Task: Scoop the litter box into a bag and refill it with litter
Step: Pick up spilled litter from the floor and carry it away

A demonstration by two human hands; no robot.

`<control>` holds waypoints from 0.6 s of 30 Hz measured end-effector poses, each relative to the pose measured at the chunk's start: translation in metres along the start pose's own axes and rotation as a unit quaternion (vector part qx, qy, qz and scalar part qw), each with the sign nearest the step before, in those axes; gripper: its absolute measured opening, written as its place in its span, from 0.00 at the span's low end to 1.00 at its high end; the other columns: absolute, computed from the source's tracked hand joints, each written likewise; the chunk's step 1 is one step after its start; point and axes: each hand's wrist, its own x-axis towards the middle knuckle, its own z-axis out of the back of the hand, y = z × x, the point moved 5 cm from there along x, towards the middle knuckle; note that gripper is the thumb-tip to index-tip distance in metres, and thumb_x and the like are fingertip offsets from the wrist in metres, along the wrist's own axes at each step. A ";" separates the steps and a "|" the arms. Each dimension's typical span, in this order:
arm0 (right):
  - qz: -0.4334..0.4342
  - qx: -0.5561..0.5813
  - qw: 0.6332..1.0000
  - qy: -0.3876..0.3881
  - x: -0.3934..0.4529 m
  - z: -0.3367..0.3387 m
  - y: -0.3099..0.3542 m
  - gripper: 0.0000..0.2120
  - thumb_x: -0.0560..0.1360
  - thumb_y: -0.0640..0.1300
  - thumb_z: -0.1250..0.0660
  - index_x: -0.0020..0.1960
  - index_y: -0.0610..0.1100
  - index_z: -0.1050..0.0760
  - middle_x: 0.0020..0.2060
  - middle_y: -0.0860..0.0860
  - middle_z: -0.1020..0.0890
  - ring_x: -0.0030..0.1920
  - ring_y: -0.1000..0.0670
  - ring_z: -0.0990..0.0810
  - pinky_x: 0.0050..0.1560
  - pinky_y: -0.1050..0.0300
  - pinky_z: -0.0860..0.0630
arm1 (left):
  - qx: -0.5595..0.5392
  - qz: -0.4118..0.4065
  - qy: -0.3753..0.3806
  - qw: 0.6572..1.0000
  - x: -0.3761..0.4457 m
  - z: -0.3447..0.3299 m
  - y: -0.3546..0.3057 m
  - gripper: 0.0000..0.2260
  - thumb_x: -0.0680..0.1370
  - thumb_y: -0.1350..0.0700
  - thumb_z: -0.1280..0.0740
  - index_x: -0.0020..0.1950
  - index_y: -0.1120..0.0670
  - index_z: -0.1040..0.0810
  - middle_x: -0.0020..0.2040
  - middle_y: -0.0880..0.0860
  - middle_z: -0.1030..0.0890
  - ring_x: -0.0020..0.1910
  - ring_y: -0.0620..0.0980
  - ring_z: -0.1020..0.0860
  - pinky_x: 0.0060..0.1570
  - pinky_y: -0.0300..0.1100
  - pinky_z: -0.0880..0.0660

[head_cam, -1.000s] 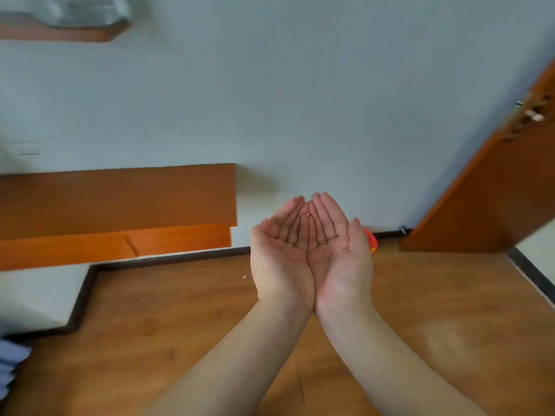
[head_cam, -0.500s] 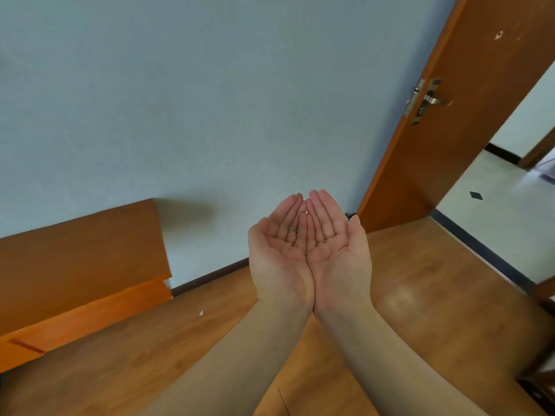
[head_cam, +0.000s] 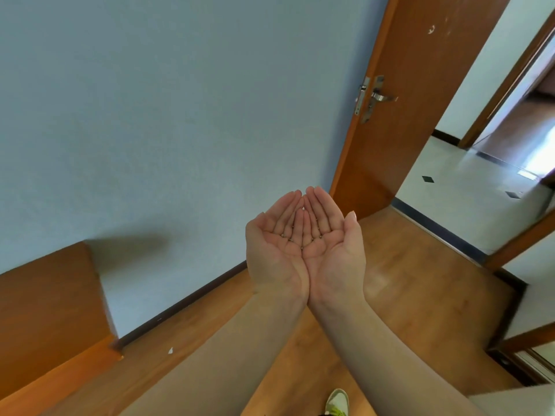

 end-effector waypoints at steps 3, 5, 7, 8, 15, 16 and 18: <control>0.007 0.006 1.000 -0.001 0.032 0.015 0.020 0.26 0.83 0.54 0.54 0.64 0.40 0.25 0.59 0.47 0.19 0.62 0.48 0.21 0.70 0.49 0.33 | 0.006 0.004 0.001 1.000 0.027 -0.016 0.027 0.20 0.81 0.53 0.46 0.58 0.63 0.19 0.55 0.60 0.16 0.54 0.56 0.17 0.52 0.43 0.20; 0.009 0.008 1.000 -0.001 0.056 0.029 0.037 0.26 0.83 0.54 0.55 0.65 0.40 0.25 0.60 0.46 0.19 0.62 0.48 0.22 0.71 0.49 0.34 | 0.007 0.008 0.001 1.000 0.046 -0.028 0.049 0.19 0.81 0.54 0.45 0.57 0.63 0.19 0.55 0.60 0.16 0.54 0.56 0.17 0.54 0.45 0.21; 0.005 0.000 1.000 -0.004 0.084 0.044 0.055 0.26 0.83 0.54 0.55 0.65 0.40 0.25 0.60 0.47 0.19 0.62 0.48 0.22 0.71 0.49 0.34 | 0.008 0.012 -0.003 1.000 0.065 -0.043 0.075 0.19 0.81 0.54 0.45 0.56 0.63 0.19 0.54 0.60 0.16 0.54 0.56 0.17 0.55 0.46 0.22; 0.001 -0.004 1.000 -0.007 0.098 0.052 0.064 0.26 0.83 0.54 0.55 0.65 0.41 0.25 0.60 0.47 0.19 0.62 0.48 0.22 0.71 0.48 0.34 | 0.007 0.014 -0.005 1.000 0.076 -0.051 0.088 0.19 0.81 0.54 0.45 0.55 0.63 0.18 0.54 0.60 0.16 0.54 0.56 0.17 0.55 0.46 0.21; -0.050 -0.011 0.999 -0.002 0.196 0.098 0.110 0.26 0.83 0.54 0.55 0.65 0.40 0.26 0.60 0.46 0.20 0.63 0.47 0.22 0.71 0.47 0.35 | -0.005 -0.009 -0.042 0.999 0.157 -0.083 0.162 0.19 0.81 0.53 0.46 0.59 0.64 0.20 0.57 0.60 0.17 0.56 0.56 0.18 0.57 0.46 0.22; -0.060 -0.011 0.998 0.001 0.208 0.103 0.110 0.26 0.83 0.54 0.54 0.65 0.40 0.26 0.61 0.45 0.20 0.63 0.46 0.22 0.71 0.47 0.35 | -0.008 -0.017 -0.048 0.999 0.169 -0.083 0.167 0.20 0.81 0.53 0.46 0.59 0.64 0.21 0.57 0.61 0.17 0.57 0.56 0.18 0.58 0.46 0.23; -0.082 -0.006 0.997 0.007 0.230 0.108 0.107 0.26 0.83 0.53 0.54 0.66 0.39 0.26 0.61 0.45 0.20 0.63 0.46 0.22 0.71 0.47 0.35 | -0.012 -0.039 -0.068 0.997 0.190 -0.081 0.171 0.19 0.81 0.54 0.46 0.60 0.65 0.22 0.58 0.61 0.18 0.57 0.57 0.19 0.60 0.47 0.25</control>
